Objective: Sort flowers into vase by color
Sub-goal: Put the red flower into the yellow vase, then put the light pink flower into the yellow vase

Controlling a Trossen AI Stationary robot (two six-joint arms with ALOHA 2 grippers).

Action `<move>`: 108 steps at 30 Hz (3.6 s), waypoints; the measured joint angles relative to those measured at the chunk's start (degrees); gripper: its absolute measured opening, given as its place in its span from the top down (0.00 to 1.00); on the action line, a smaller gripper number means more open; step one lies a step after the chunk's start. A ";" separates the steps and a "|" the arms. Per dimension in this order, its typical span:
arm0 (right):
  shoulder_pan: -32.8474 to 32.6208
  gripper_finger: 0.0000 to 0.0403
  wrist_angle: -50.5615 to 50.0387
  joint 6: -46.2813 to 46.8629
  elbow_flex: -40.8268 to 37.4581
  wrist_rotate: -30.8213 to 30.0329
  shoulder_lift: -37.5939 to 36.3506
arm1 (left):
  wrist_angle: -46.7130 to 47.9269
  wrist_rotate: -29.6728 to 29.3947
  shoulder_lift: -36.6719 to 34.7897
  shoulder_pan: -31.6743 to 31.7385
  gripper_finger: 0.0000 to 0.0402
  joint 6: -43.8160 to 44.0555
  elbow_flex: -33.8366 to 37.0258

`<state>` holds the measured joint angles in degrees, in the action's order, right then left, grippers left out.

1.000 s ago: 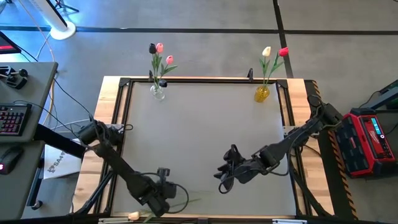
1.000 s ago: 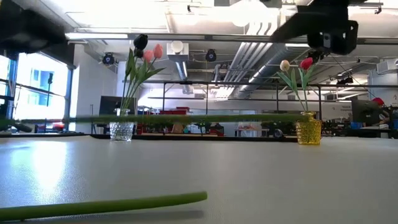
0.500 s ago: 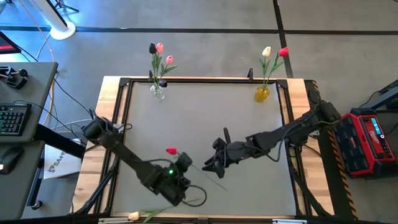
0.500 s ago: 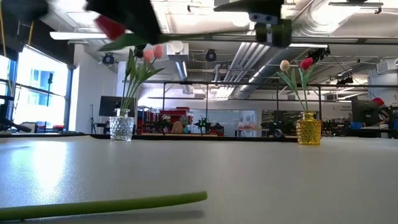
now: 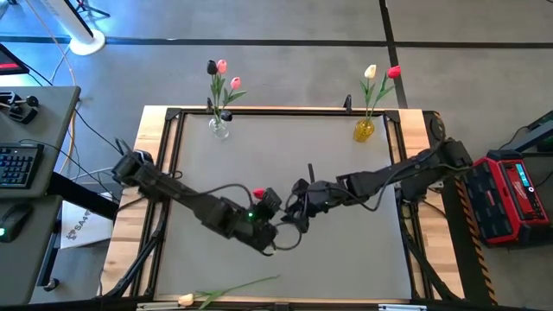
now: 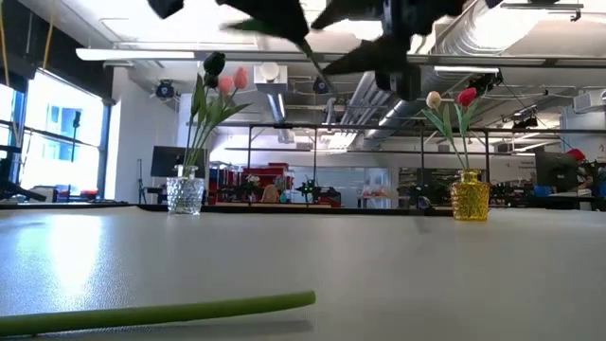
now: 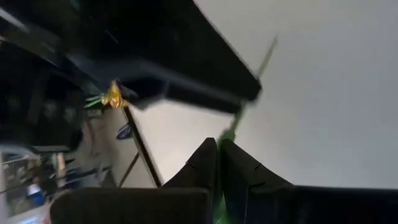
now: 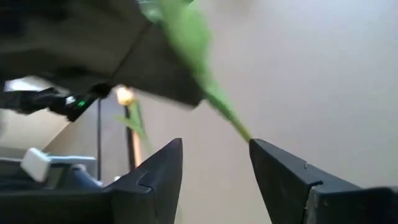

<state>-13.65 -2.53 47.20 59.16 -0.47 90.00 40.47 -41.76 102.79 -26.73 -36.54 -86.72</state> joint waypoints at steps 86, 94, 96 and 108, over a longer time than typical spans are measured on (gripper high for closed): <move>74.17 1.00 27.84 -49.61 -35.21 -1.73 -39.06 | -7.41 10.65 -26.13 18.95 0.99 76.39 22.52; 74.12 0.88 26.33 -45.39 -35.74 0.00 -39.11 | -7.37 12.25 -26.13 19.20 0.99 76.82 22.52; 74.12 0.83 25.43 -42.76 -35.71 0.03 -39.35 | -7.22 13.20 -26.13 18.89 0.99 76.84 22.52; 74.12 0.57 18.05 -28.59 -35.69 0.04 -46.43 | 5.74 19.38 -26.20 10.52 0.81 87.95 22.52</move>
<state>60.47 15.53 18.61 23.46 -0.43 43.57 46.21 -22.38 76.60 -16.21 51.40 -64.20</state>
